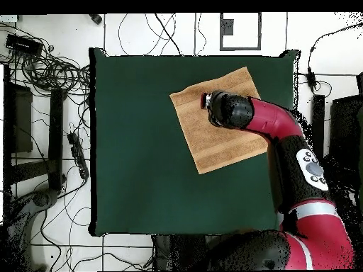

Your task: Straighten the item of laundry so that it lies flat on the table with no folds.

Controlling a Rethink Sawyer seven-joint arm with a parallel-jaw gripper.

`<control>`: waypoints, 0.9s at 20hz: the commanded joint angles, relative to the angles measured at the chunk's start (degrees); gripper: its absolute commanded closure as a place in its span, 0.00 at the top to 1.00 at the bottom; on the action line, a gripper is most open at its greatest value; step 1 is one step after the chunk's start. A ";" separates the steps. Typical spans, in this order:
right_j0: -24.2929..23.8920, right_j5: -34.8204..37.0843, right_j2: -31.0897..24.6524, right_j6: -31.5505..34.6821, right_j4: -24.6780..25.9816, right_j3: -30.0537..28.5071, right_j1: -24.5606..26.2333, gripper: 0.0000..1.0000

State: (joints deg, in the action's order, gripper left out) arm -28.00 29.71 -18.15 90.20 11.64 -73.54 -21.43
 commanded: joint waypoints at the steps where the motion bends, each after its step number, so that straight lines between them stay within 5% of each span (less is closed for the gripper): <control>1: -0.58 -6.24 -4.57 3.21 1.97 -10.81 -1.72 1.00; 18: -3.53 -18.19 -1.36 7.22 3.98 -19.89 -0.30 1.00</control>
State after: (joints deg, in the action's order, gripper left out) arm -32.28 15.20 -17.91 90.20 12.69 -84.11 -23.18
